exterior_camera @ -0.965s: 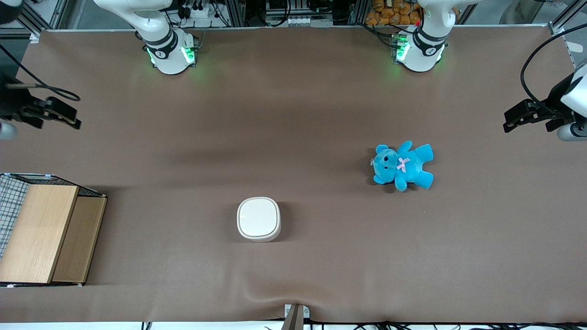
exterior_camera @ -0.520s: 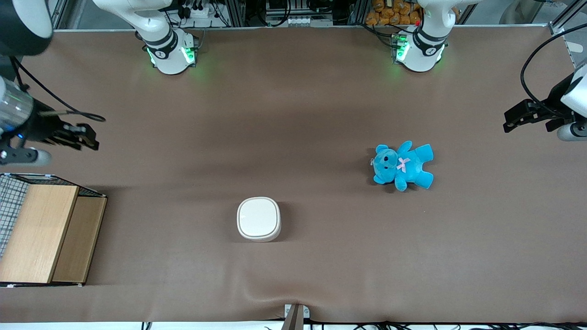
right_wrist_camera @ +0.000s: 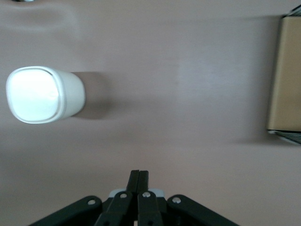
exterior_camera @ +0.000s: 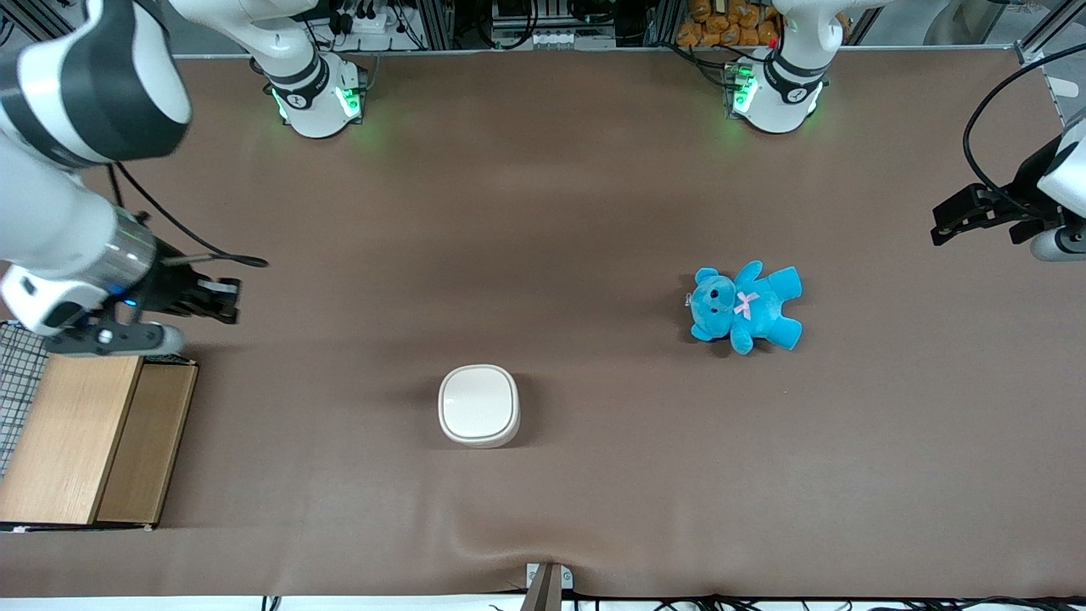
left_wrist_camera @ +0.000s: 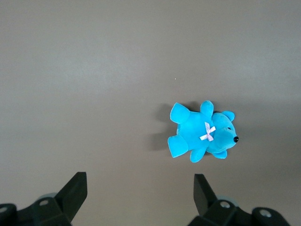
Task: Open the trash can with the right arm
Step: 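Move the right gripper down onto the white trash can lid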
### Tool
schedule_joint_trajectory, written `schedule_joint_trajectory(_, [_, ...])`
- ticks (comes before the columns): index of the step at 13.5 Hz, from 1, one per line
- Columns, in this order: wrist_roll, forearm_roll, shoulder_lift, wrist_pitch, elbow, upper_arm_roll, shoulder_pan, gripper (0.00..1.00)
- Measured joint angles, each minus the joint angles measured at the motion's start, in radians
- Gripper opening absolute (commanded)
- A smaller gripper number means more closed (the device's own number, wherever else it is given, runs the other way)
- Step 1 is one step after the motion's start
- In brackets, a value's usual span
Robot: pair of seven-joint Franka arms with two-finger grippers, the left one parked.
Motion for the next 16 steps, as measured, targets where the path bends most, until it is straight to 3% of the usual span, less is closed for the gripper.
schedule_joint_trajectory(3, [0.068,0.066,0.064,0.115,0.001,0.002,0.038,0.00])
schedule_joint_trajectory(10, [0.208,0.069,0.247,0.413,0.012,0.004,0.187,0.00])
schedule_joint_trajectory(16, [0.257,0.069,0.359,0.516,0.075,0.004,0.242,0.00])
